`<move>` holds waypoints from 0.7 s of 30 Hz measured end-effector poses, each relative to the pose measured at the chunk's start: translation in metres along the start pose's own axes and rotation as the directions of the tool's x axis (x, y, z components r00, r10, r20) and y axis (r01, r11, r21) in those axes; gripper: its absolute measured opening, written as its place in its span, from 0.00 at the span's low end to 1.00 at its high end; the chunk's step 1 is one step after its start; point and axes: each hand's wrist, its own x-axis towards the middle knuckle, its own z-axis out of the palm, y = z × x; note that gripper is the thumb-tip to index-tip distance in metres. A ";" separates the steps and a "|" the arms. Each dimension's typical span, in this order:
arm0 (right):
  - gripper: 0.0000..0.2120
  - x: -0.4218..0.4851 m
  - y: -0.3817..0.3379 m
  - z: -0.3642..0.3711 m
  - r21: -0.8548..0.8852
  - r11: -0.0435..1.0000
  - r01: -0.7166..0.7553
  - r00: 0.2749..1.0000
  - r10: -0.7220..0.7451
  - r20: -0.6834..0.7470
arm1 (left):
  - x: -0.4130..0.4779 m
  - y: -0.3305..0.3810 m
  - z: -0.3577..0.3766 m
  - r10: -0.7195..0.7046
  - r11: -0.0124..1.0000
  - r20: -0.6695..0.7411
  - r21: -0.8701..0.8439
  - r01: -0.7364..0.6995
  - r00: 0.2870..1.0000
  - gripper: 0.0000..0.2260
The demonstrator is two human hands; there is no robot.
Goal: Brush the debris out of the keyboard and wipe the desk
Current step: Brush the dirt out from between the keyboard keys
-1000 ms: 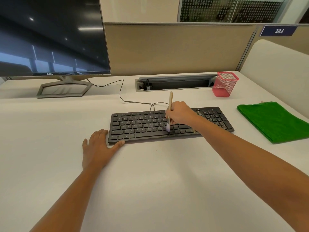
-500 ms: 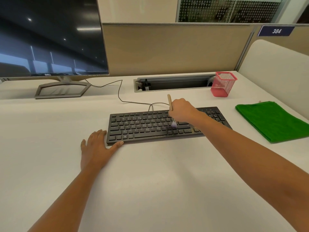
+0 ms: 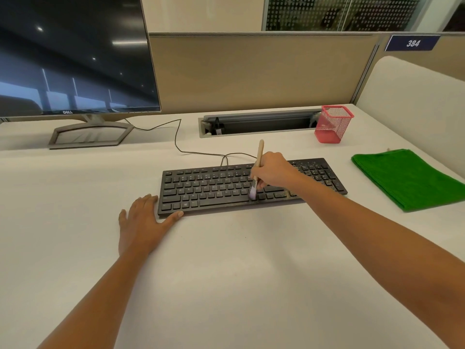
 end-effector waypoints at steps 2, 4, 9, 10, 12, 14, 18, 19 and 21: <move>0.13 0.003 0.001 -0.004 0.036 0.999 0.003 0.996 0.000 -0.094 | 0.000 0.000 0.000 0.001 1.000 -0.001 0.000 -0.001 1.000 0.34; 0.14 0.003 0.003 -0.005 0.034 0.999 0.003 0.990 0.002 -0.141 | 0.000 0.000 0.000 -0.001 1.000 0.002 0.001 0.001 1.000 0.35; 0.13 -0.003 0.007 -0.003 -0.022 0.999 -0.029 1.000 0.029 0.007 | 0.000 0.001 -0.001 -0.002 1.000 0.004 0.004 0.002 1.000 0.34; 0.12 -0.004 0.007 -0.004 -0.040 0.998 -0.037 0.998 0.039 0.041 | -0.001 0.001 -0.001 0.001 1.000 0.003 0.003 -0.001 1.000 0.34; 0.12 -0.003 0.006 -0.007 -0.050 0.997 -0.053 0.996 0.057 0.070 | -0.001 0.001 -0.001 0.004 1.000 0.000 0.000 -0.004 1.000 0.34; 0.11 -0.001 0.004 -0.010 -0.033 0.998 -0.055 0.998 0.056 0.034 | -0.001 0.001 -0.001 0.004 1.000 0.000 0.007 -0.004 1.000 0.34; 0.14 0.005 0.006 -0.009 0.051 0.998 -0.024 0.995 0.029 -0.091 | 0.000 0.001 0.000 0.003 1.000 -0.002 0.004 -0.003 1.000 0.34; 0.14 0.003 0.006 -0.006 0.056 0.998 -0.027 0.995 0.032 -0.091 | 0.000 0.001 -0.001 0.003 1.000 -0.003 0.003 -0.003 1.000 0.34; 0.14 0.000 0.008 -0.002 0.037 0.999 -0.035 0.998 0.037 -0.051 | 0.000 0.001 -0.001 0.004 1.000 -0.004 0.004 -0.004 1.000 0.34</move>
